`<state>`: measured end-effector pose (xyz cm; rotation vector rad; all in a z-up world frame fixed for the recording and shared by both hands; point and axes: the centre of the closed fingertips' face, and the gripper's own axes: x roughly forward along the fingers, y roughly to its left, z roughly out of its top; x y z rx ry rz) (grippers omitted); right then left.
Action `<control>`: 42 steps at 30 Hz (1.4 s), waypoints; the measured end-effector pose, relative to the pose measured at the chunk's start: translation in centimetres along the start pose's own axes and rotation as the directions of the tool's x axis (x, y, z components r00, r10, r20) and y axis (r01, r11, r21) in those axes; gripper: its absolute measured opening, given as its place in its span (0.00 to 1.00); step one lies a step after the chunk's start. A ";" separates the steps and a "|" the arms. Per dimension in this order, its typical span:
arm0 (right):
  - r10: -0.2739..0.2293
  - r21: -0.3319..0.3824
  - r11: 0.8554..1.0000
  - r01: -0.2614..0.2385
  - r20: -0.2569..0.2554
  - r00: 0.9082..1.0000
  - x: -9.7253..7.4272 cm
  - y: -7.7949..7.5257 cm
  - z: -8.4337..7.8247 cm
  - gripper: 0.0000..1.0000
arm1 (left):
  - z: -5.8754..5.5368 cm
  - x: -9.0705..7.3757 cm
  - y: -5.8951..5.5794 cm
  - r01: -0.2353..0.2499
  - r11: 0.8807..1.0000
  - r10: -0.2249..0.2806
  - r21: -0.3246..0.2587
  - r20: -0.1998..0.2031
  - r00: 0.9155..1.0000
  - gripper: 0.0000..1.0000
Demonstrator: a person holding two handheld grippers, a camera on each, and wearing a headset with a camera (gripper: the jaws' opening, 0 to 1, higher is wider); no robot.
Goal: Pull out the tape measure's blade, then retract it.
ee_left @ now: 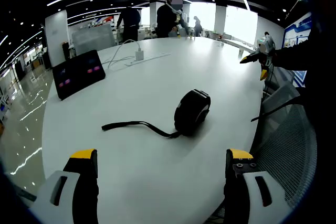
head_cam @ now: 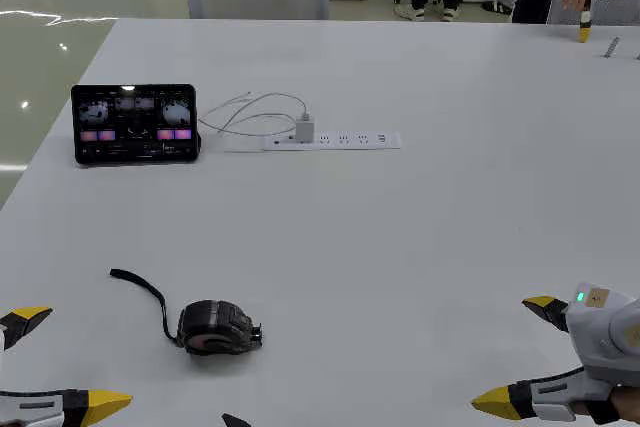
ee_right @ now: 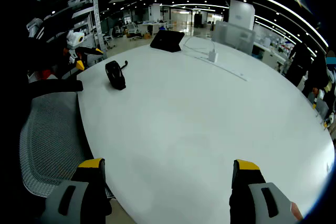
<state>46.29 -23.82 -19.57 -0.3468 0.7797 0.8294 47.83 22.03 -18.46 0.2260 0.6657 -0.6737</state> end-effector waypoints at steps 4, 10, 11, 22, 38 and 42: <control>-0.001 0.001 1.000 0.001 0.002 1.000 -0.1 -0.2 0.0 0.99 | 0.1 0.0 0.0 -0.002 1.000 0.002 -0.003 0.001 1.000 0.99; -0.002 0.006 1.000 0.002 0.001 1.000 -0.2 -0.3 -0.1 0.99 | 0.0 -0.1 0.1 0.002 1.000 -0.002 -0.007 -0.005 1.000 0.99; -0.002 0.008 1.000 0.002 0.002 1.000 -0.2 -0.4 -0.1 0.99 | 0.0 -0.1 0.1 0.003 1.000 -0.003 -0.009 -0.005 1.000 0.99; 0.003 0.004 1.000 -0.003 0.025 1.000 0.0 -0.5 0.1 0.99 | 0.0 0.1 -0.3 0.027 1.000 -0.027 0.008 -0.021 0.999 0.99; 0.063 -0.079 0.995 -0.061 0.026 0.998 2.7 0.6 2.5 0.99 | 2.6 2.1 -1.2 0.134 0.984 -0.127 0.117 -0.069 0.990 0.99; 0.093 -0.090 0.992 -0.090 0.028 0.995 3.4 1.4 3.5 0.99 | 3.4 2.7 -1.4 0.158 0.977 -0.148 0.144 -0.077 0.986 0.99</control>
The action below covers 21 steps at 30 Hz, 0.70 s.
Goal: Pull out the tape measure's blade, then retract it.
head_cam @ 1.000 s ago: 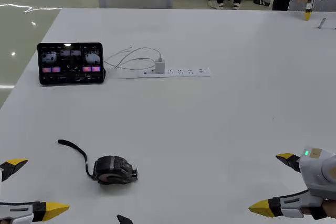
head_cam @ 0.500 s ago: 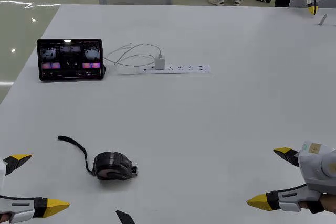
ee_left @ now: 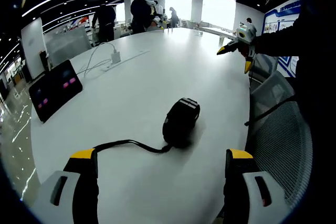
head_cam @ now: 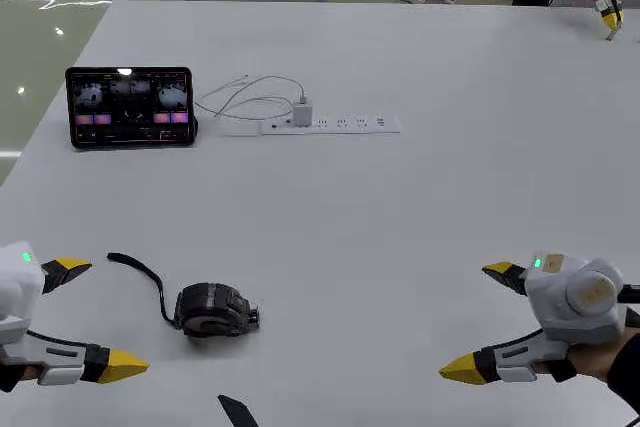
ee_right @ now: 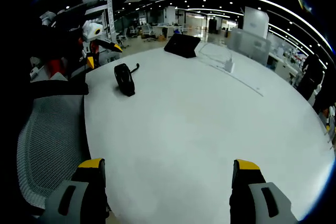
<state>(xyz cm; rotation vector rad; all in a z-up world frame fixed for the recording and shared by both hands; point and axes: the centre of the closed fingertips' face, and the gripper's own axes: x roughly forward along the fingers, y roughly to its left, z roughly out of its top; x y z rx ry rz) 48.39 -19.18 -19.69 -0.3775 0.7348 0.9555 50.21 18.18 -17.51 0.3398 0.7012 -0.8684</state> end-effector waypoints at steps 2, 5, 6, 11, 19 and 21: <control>0.007 -0.006 1.000 -0.007 0.010 1.000 0.4 0.1 0.7 0.99 | 0.3 0.3 -0.1 0.011 1.000 -0.011 0.013 -0.004 1.000 0.98; 0.023 -0.011 1.000 -0.023 0.021 1.000 1.0 0.3 1.5 0.99 | 0.8 0.8 -0.5 0.041 0.999 -0.040 0.033 -0.014 0.999 0.98; 0.030 -0.017 0.999 -0.030 0.020 0.999 1.3 0.5 1.7 0.99 | 0.8 0.9 -0.6 0.049 0.998 -0.048 0.041 -0.021 0.999 0.98; 0.065 -0.059 0.996 -0.064 0.016 0.998 2.2 1.1 2.6 0.99 | 1.6 1.6 -1.1 0.086 0.992 -0.082 0.093 -0.047 0.995 0.98; 0.093 -0.105 0.990 -0.092 0.005 0.996 3.2 1.4 3.8 0.99 | 2.1 2.7 -1.7 0.148 0.973 -0.129 0.178 -0.115 0.985 0.96; 0.099 -0.114 0.989 -0.098 0.004 0.995 3.5 1.4 4.2 0.99 | 2.4 3.0 -2.0 0.164 0.966 -0.141 0.199 -0.124 0.982 0.97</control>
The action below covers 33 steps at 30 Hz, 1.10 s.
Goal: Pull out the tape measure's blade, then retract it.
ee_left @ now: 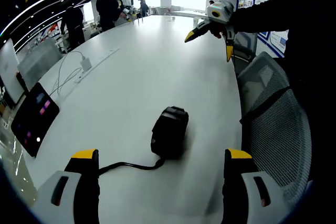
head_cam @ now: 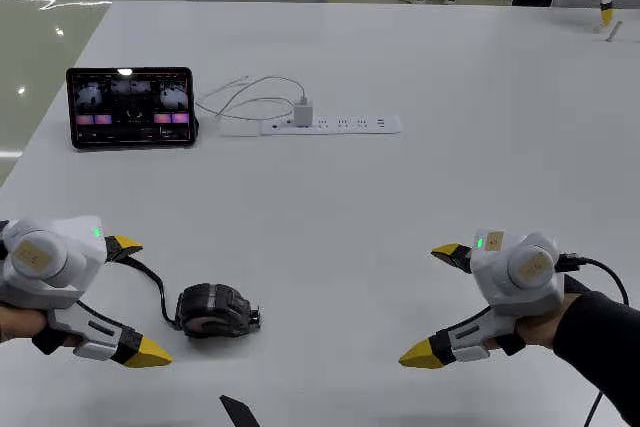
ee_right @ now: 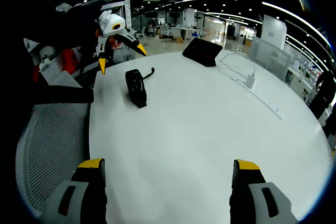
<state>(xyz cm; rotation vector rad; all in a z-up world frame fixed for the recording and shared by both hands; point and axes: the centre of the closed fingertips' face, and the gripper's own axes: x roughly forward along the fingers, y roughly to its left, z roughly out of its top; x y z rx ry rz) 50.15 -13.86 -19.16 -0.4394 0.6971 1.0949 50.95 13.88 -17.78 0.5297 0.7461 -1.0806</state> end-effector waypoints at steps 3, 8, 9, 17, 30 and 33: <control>0.013 -0.017 1.000 -0.013 0.013 1.000 0.5 0.0 0.7 0.99 | 0.5 0.5 0.1 0.011 1.000 -0.011 0.023 -0.007 1.000 0.96; 0.037 -0.045 0.998 -0.037 0.008 0.999 1.6 0.2 1.7 0.99 | 1.3 1.3 0.2 0.029 0.998 -0.028 0.051 -0.019 0.999 0.96; 0.042 -0.049 0.998 -0.042 0.007 0.999 1.9 0.3 1.9 0.99 | 1.5 1.5 0.2 0.032 0.998 -0.031 0.061 -0.022 0.999 0.96; 0.077 -0.076 0.994 -0.077 0.004 0.997 3.6 0.7 3.1 0.99 | 1.9 3.0 -0.2 0.069 0.991 -0.061 0.112 -0.076 0.995 0.94; 0.131 -0.109 0.986 -0.129 0.006 0.991 6.5 1.8 4.9 0.99 | 0.7 5.8 -0.8 0.126 0.978 -0.097 0.163 -0.177 0.979 0.82; 0.143 -0.117 0.983 -0.141 0.009 0.990 7.2 2.1 5.2 0.99 | 0.5 6.3 -1.0 0.143 0.975 -0.110 0.171 -0.190 0.976 0.76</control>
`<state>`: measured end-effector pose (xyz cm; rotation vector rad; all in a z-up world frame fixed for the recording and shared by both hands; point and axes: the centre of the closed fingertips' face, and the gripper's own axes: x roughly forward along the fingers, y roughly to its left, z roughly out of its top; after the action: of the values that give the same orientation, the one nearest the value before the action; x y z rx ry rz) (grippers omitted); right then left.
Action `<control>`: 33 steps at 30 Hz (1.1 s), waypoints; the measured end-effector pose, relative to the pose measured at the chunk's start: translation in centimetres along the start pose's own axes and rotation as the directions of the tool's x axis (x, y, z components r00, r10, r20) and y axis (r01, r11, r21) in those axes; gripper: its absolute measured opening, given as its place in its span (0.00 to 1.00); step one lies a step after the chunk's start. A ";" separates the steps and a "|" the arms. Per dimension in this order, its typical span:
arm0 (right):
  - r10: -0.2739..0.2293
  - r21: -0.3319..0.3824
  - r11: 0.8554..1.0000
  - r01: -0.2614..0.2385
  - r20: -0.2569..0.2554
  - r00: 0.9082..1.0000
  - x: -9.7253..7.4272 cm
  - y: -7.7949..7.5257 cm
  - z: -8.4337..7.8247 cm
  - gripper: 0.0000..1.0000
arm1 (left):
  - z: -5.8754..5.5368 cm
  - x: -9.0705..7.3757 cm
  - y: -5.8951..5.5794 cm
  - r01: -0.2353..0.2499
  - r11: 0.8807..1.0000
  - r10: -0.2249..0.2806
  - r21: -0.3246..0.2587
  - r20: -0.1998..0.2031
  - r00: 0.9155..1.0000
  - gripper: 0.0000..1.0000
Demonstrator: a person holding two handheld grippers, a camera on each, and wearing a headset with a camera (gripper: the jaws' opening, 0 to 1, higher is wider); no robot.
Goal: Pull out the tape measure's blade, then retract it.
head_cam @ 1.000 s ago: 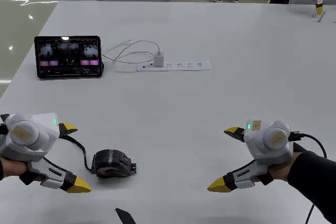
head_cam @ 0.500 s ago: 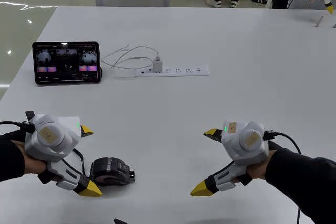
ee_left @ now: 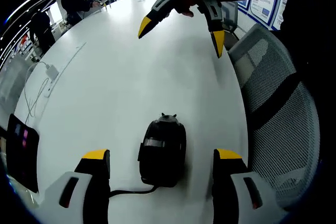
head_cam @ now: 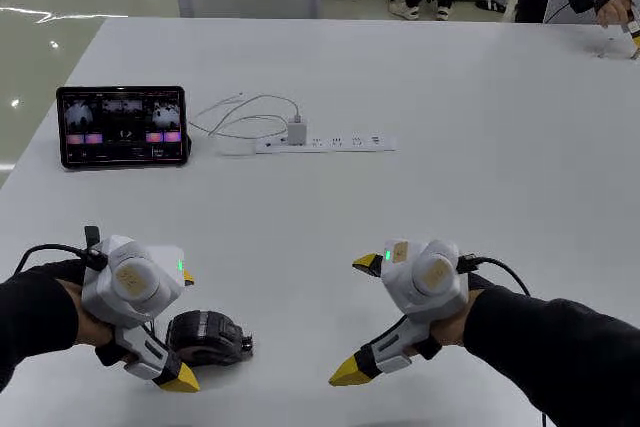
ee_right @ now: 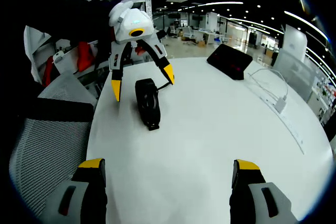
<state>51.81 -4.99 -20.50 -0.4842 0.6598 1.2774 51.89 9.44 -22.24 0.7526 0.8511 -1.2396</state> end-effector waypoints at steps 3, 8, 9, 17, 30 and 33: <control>0.009 -0.010 1.000 -0.009 0.008 1.000 0.7 0.0 0.4 0.99 | 0.1 0.4 -0.1 0.009 1.000 -0.009 0.007 -0.005 1.000 0.71; 0.018 0.003 1.000 -0.018 0.013 1.000 1.8 0.0 1.1 0.99 | 0.3 0.8 -0.1 0.020 1.000 -0.019 0.005 -0.023 1.000 0.56; 0.020 0.002 1.000 -0.020 0.014 1.000 2.0 0.1 1.3 0.99 | 0.3 0.8 -0.1 0.023 1.000 -0.023 0.004 -0.024 0.999 0.54; 0.045 -0.019 0.999 -0.045 0.010 0.999 3.4 0.8 2.3 0.99 | 0.0 1.0 0.0 0.007 0.999 -0.004 0.052 -0.069 0.998 0.33; 0.050 -0.033 0.998 -0.050 0.003 0.999 6.0 1.2 2.5 0.99 | -0.2 1.0 -0.3 0.019 0.997 -0.014 0.071 -0.072 0.997 0.30; 0.039 -0.001 0.999 -0.039 -0.001 0.999 6.6 0.9 2.2 0.99 | -0.2 1.1 -0.3 0.017 0.997 -0.011 0.072 -0.084 0.996 0.30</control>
<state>52.35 1.38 -23.40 -0.4747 0.6725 1.3141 51.66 8.99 -23.31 0.8635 0.8841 -1.2642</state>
